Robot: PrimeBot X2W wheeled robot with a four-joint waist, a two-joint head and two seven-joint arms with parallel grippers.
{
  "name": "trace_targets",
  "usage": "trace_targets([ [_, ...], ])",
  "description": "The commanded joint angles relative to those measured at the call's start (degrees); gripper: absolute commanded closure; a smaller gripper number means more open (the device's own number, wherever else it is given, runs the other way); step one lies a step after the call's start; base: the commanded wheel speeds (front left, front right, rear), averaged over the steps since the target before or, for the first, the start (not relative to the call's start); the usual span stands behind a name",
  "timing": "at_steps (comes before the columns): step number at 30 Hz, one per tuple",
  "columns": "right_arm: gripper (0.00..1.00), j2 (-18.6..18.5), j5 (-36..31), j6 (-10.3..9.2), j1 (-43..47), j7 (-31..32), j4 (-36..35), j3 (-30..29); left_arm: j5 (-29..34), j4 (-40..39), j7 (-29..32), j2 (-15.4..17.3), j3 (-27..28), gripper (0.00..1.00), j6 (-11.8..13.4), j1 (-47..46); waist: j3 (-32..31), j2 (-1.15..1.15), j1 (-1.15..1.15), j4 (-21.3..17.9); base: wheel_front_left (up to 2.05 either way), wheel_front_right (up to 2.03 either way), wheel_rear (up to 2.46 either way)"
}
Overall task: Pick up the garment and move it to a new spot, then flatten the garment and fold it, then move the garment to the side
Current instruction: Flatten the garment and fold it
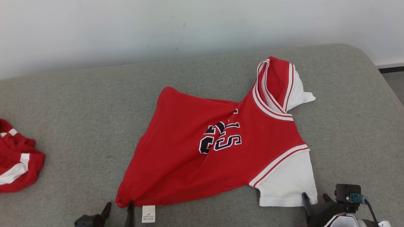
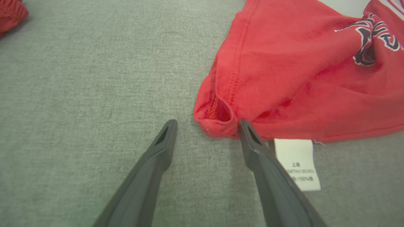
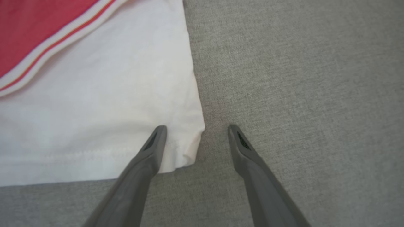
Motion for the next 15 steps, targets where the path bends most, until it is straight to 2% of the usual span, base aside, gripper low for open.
trace_targets([
  [1,0.00,1.6,0.5,0.50,2.2,2.0,2.1,1.6,0.2,0.5,0.0,0.0,0.1,0.00,0.0,-0.7,0.1,0.00,0.00,-0.1,0.00,0.00,0.00],
  [3,0.00,1.7,1.1,0.53,2.0,2.4,2.2,2.1,0.4,1.0,0.0,0.1,0.1,0.00,-0.1,-1.4,0.3,0.00,0.00,-0.1,0.00,0.00,0.00],
  [4,0.00,1.8,1.3,0.54,1.9,2.7,2.3,2.4,0.4,1.3,0.0,0.1,0.1,0.14,-0.1,-1.6,0.4,0.00,0.00,-0.1,0.00,0.00,0.00],
  [5,0.00,1.8,1.6,0.54,1.7,3.0,2.4,2.6,0.4,1.7,0.0,0.2,0.0,0.29,-0.2,-1.8,0.5,0.00,0.00,-0.1,0.00,0.00,0.00],
  [6,0.00,1.9,2.0,0.55,1.6,3.7,2.7,3.0,0.5,2.2,0.0,0.2,-0.1,0.63,-0.3,-2.1,0.5,0.00,0.00,-0.1,0.00,0.00,0.00],
  [7,0.04,2.0,2.7,0.56,1.5,4.3,3.0,3.4,0.5,2.7,0.0,0.1,-0.2,0.80,-0.3,-2.3,0.6,0.00,0.00,0.0,0.00,0.00,0.00],
  [8,0.36,2.1,3.3,0.56,1.3,4.8,3.2,3.6,0.3,3.2,0.0,0.1,-0.3,1.00,-0.4,-2.5,0.7,0.00,0.00,0.0,0.00,0.00,0.00],
  [9,0.60,2.1,3.9,0.56,1.1,5.4,3.4,4.1,0.1,3.6,0.1,0.1,-0.4,1.00,-0.5,-2.7,0.8,0.00,0.00,0.0,0.00,0.00,0.00],
  [10,0.94,2.2,4.6,0.56,1.0,5.9,3.6,4.4,0.0,3.8,0.1,0.2,-0.5,1.00,-0.3,-3.0,0.9,0.00,0.00,0.0,0.00,0.00,0.00],
  [11,1.00,2.2,5.0,0.56,0.8,6.3,3.7,4.6,-0.3,3.8,0.1,0.2,-0.4,1.00,-0.4,-3.2,0.9,0.00,0.00,0.1,0.00,0.00,0.00],
  [15,1.00,1.2,6.3,0.50,0.6,5.0,2.9,4.7,-1.0,2.7,0.0,0.2,0.0,1.00,-0.6,-3.6,0.7,0.00,0.00,0.4,0.00,0.00,0.00],
])
